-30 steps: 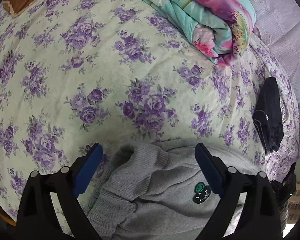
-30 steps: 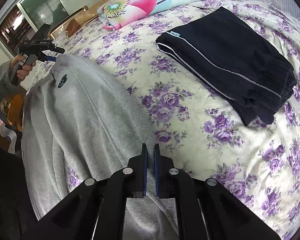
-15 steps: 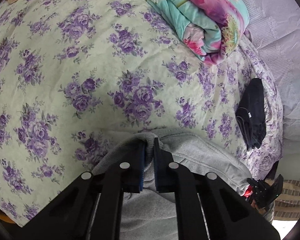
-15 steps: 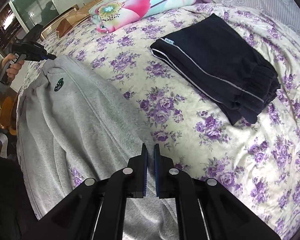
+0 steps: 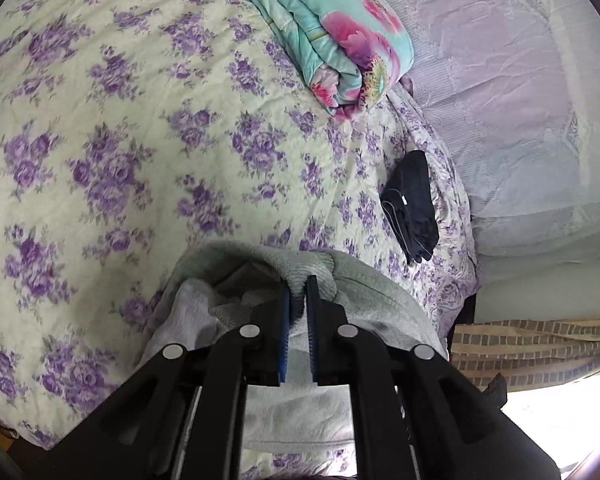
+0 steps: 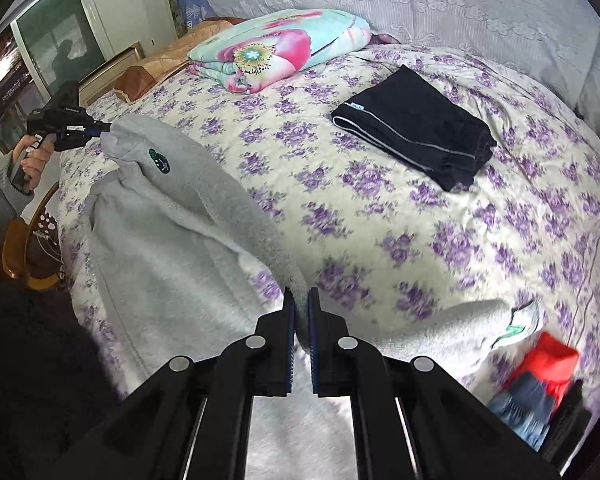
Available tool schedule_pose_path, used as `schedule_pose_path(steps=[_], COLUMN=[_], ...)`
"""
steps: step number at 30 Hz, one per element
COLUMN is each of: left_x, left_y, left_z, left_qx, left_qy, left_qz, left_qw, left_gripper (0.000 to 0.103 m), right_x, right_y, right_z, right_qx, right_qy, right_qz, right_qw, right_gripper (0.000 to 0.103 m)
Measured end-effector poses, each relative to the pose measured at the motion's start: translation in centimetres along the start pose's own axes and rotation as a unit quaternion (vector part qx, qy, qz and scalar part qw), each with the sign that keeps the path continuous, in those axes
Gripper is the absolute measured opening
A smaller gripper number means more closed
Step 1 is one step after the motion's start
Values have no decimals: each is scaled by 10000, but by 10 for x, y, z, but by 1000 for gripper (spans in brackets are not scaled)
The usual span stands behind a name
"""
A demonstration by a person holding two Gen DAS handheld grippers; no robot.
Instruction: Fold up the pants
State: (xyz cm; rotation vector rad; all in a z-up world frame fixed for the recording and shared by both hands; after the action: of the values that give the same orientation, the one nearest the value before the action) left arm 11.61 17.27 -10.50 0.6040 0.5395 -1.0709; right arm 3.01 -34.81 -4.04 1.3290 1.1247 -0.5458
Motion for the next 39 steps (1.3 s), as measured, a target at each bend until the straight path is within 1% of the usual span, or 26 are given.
schedule_pose_path(steps=[4,6,8,11,12,13,15,17,18,19,20,21,22,23,24,26,27,28,29,31,32,33,34,35,37,39], left_x=[-14,-16,-15,-14,-16,-19,-33,-50,-56,-58,-57,-51,-42,-28,-12,20,34,44,51,55,53,50,48,46,39,27], left_y=[-40,-56,-69,-76,-77,-77,-76,-76,-77,-79,-81,-85,-90,-96,-102,-113,-117,-119,-121,-123,-123,-123,-123,-122,-123,-122], left_z=[-27,-43,-56,-68,-71,-72,-71,-57,-42,-27,-9,7,22,35,44,42,30,12,-10,-53,-68,-78,-82,-78,-55,-30], left_qx=[-109,-220,-294,-370,-364,-338,-215,79,363,670,979,1211,1388,1554,1777,2172,2255,2119,1885,1456,1110,766,538,594,1127,1507], left_qy=[-237,-343,-372,-429,-426,-376,-241,-178,-218,-218,-194,-246,-402,-487,-363,273,564,681,743,673,234,-110,-251,-196,49,-48], left_qz=[-99,-175,-291,-372,-351,-310,-167,15,48,29,-27,-86,-186,-342,-502,-779,-876,-1002,-1146,-1223,-1216,-1153,-1117,-1063,-932,-779], left_qw=[9996,9990,9985,9977,9978,9982,9993,9998,9991,9975,9950,9923,9893,9861,9821,9726,9687,9698,9725,9794,9861,9903,9920,9924,9892,9855], left_gripper=[7,8,9,14,14,17,17,19,21,31,45,51,55,55,55,55,54,44,27,2,2,2,2,1,2,11], right_x=[-8,-6,1,19,26,33,44,50,52,53,53,54,55,57,59,62,64,65,65,68,69,71,72,72,72,69], right_y=[-64,-93,-120,-157,-167,-177,-191,-199,-201,-202,-202,-202,-203,-204,-204,-206,-207,-209,-210,-212,-213,-213,-214,-214,-213,-212], right_z=[-30,-41,-53,-65,-69,-73,-78,-80,-80,-80,-80,-79,-80,-80,-79,-78,-78,-77,-77,-77,-76,-75,-75,-74,-74,-76], right_qx=[441,733,862,1049,1043,998,1011,1115,1138,1173,1208,1218,1208,1186,1172,1219,1254,1299,1336,1408,1456,1513,1590,1657,1702,1639], right_qy=[-50,-26,-130,-261,-336,-434,-547,-599,-630,-649,-660,-673,-690,-704,-712,-715,-714,-709,-714,-747,-766,-783,-799,-807,-825,-829], right_qz=[-107,-206,-331,-541,-608,-668,-730,-732,-716,-704,-697,-698,-709,-737,-770,-796,-803,-791,-777,-762,-744,-722,-696,-678,-665,-671], right_qw=[9990,9971,9956,9927,9921,9918,9907,9893,9889,9885,9880,9878,9877,9877,9876,9868,9863,9858,9854,9843,9836,9827,9816,9805,9797,9807], right_gripper=[6,6,6,6,6,6,6,6,6,6,7,7,7,7,7,7,7,7,7,7,7,7,7,7,8,10])
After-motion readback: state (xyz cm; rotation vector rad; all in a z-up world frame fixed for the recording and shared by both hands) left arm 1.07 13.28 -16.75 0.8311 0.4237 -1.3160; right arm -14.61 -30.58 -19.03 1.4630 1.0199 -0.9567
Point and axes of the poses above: each gripper's, at about its wrist camera, not at the fingertips, and x roughly the way its jaws point, z to its right, y to its top, the point moved 5 cm from there along x, roughly the way its jaws point, and after that the axes turned 8 degrees about x, right-handed, at the moved point
